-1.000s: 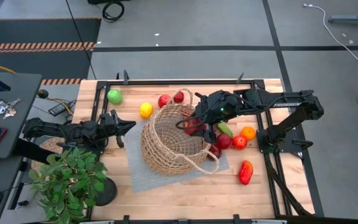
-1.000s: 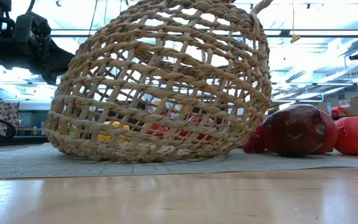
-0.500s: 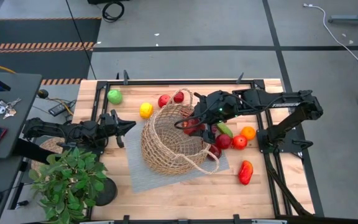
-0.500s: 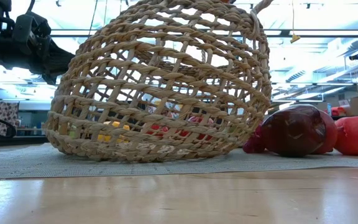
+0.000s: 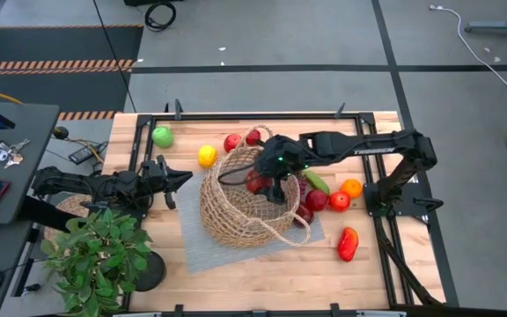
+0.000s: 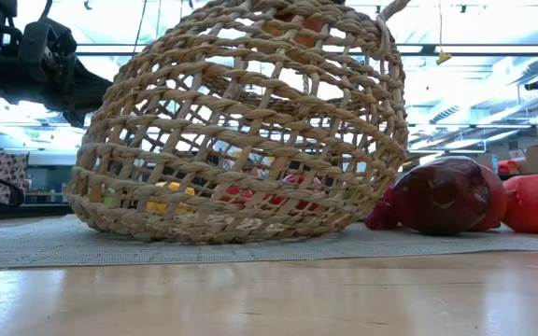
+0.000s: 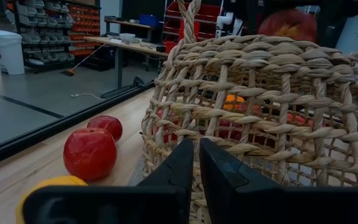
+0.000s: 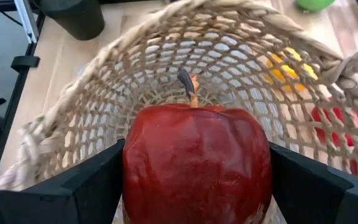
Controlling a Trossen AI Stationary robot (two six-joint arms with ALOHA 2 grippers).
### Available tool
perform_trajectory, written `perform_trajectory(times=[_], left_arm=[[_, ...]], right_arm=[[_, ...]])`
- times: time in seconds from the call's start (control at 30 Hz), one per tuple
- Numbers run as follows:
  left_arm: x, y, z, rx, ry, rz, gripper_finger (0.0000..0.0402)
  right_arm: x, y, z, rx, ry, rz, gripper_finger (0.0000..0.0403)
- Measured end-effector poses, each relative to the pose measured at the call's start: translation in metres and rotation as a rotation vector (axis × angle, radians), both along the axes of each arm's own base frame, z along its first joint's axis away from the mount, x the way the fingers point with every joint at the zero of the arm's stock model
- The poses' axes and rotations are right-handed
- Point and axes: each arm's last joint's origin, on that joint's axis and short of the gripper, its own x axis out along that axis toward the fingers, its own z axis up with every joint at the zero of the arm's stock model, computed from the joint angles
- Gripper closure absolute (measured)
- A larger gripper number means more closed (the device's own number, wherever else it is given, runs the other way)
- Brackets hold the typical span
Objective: Build produce basket
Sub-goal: Put the red apple into the basket
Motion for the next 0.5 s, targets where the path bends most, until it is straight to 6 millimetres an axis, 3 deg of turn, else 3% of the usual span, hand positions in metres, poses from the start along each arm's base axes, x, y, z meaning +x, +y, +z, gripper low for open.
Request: perform_trajectory(times=[0.5], left_arm=[[0.0,0.0,0.0,0.0,0.0,0.0,0.0366]], right_arm=[[0.0014,-0.0042,-0.002,-0.004,0.002,0.044,0.0048]])
